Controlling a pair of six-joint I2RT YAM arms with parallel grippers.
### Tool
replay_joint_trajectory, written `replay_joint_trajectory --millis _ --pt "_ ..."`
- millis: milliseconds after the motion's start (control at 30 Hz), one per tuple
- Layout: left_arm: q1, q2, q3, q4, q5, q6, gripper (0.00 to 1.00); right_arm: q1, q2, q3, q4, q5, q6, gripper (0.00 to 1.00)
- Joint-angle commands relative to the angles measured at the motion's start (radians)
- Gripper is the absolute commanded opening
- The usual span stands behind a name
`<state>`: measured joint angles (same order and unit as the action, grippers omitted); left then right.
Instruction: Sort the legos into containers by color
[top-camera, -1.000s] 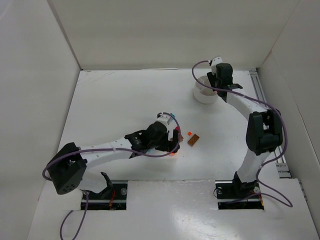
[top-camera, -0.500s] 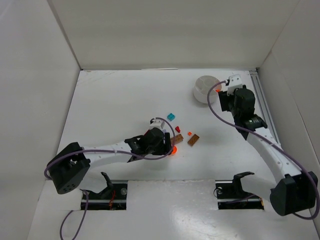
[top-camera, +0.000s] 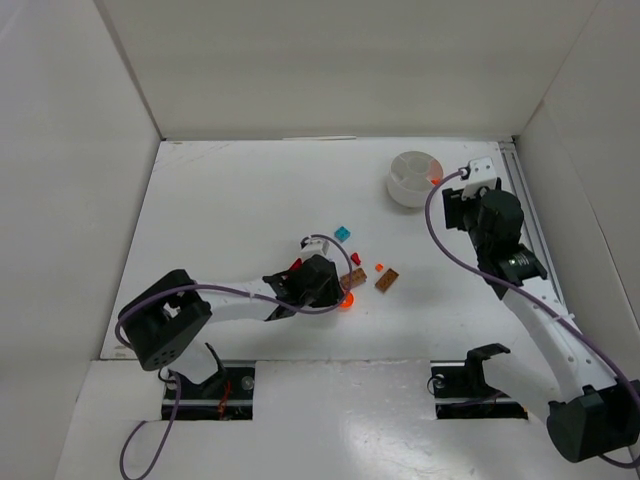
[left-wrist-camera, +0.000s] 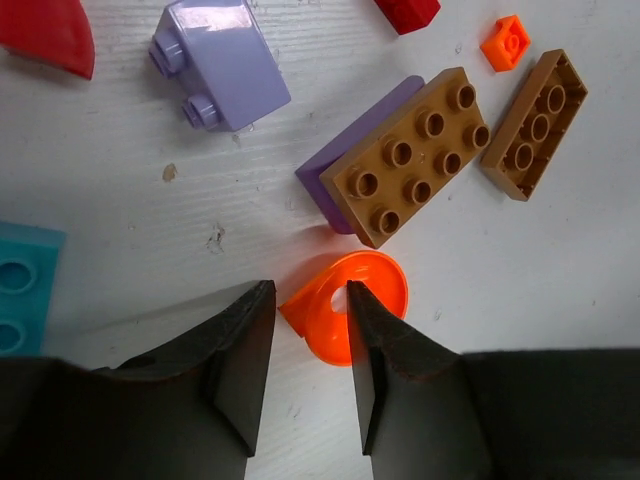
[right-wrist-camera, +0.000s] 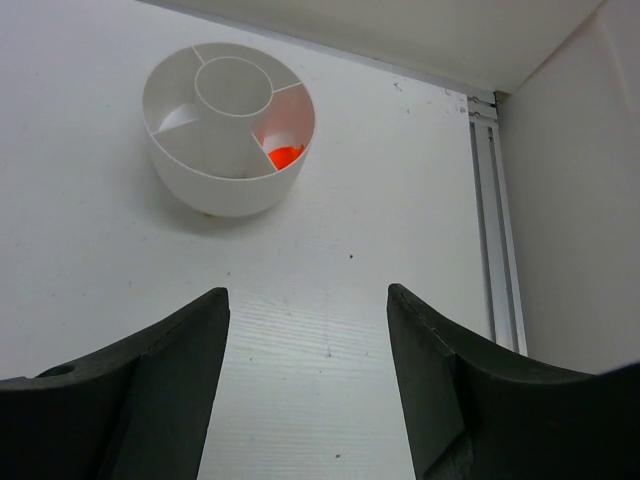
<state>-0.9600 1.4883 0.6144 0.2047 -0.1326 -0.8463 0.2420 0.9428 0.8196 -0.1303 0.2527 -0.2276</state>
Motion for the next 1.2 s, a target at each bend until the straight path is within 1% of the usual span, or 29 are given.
replay_joint_trajectory --millis 0,100,233,300,467,567,600,700,767,800,833,867,900,933,967,1033,1067,1133,1167 --pt "0.001 0.029 0.022 0.002 0.008 -0.008 0.32 0.008 -0.028 0.029 -0.025 0.013 0.020 0.70" --pt "0.001 0.029 0.022 0.025 0.028 -0.008 0.25 0.008 -0.039 0.029 -0.037 0.025 0.020 0.71" --pt "-0.008 0.029 0.036 0.025 0.019 0.001 0.10 0.008 -0.058 0.029 -0.061 0.049 0.020 0.71" --pt "-0.008 0.029 0.060 0.013 0.019 0.012 0.00 0.008 -0.058 0.029 -0.083 0.049 0.020 0.71" --pt "-0.037 -0.035 0.094 -0.031 0.007 0.065 0.00 0.008 -0.102 0.029 -0.143 0.082 0.020 0.71" --pt "-0.065 -0.078 0.156 -0.079 -0.051 0.105 0.00 0.008 -0.149 0.019 -0.175 0.115 0.020 0.72" --pt "-0.065 -0.101 0.191 -0.088 -0.071 0.142 0.00 0.008 -0.166 0.010 -0.184 0.128 0.020 0.73" --pt "-0.065 -0.099 0.257 -0.088 -0.139 0.219 0.00 0.008 -0.229 -0.016 -0.193 0.171 0.020 0.76" --pt "-0.065 -0.063 0.373 -0.112 -0.199 0.301 0.00 0.008 -0.255 -0.028 -0.218 0.197 0.020 0.80" --pt "-0.065 -0.009 0.475 -0.137 -0.234 0.356 0.00 0.008 -0.274 -0.037 -0.242 0.215 0.030 0.86" --pt "-0.065 0.024 0.529 -0.146 -0.234 0.357 0.00 0.008 -0.274 -0.037 -0.242 0.215 0.049 0.86" --pt "-0.053 0.061 0.586 -0.146 -0.245 0.384 0.00 0.008 -0.285 -0.046 -0.256 0.235 0.063 0.94" --pt "-0.040 0.099 0.644 -0.157 -0.245 0.438 0.00 0.008 -0.285 -0.046 -0.278 0.244 0.074 0.97" --pt "-0.025 0.180 0.707 -0.157 -0.245 0.463 0.00 0.008 -0.294 -0.057 -0.288 0.253 0.097 1.00" --pt "-0.011 0.223 0.839 -0.166 -0.205 0.486 0.00 -0.001 -0.294 -0.057 -0.301 0.281 0.114 1.00" --pt "0.027 0.312 0.986 -0.180 -0.170 0.567 0.00 -0.001 -0.303 -0.057 -0.325 0.309 0.137 1.00" --pt "0.036 0.407 1.144 -0.207 -0.153 0.590 0.00 -0.001 -0.303 -0.057 -0.339 0.319 0.146 1.00" --pt "0.052 0.505 1.318 -0.249 -0.122 0.628 0.00 -0.001 -0.312 -0.057 -0.348 0.347 0.146 1.00" --pt "0.067 0.606 1.402 -0.272 -0.113 0.651 0.00 -0.001 -0.312 -0.068 -0.365 0.347 0.172 1.00"
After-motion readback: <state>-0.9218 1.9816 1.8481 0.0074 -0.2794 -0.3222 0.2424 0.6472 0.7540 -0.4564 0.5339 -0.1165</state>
